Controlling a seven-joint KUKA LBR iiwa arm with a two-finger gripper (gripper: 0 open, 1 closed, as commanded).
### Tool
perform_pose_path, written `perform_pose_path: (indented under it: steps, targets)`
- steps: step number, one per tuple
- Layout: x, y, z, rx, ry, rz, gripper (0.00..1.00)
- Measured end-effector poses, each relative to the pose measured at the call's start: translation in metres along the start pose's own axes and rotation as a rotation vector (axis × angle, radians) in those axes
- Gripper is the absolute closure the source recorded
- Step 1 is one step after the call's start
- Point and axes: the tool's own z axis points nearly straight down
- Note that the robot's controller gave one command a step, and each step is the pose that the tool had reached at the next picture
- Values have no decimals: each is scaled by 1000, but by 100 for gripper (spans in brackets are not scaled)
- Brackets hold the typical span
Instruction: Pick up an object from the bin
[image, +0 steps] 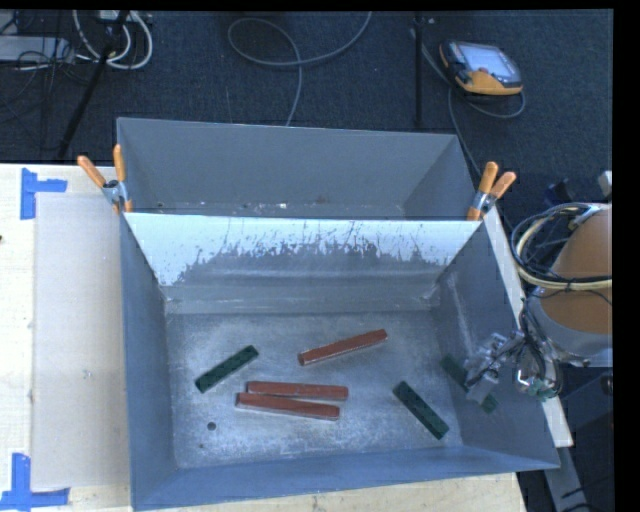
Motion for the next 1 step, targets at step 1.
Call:
perform_pose_path:
  steps: [1]
  targets:
    - [-1,0,-25,1,4,-7,100]
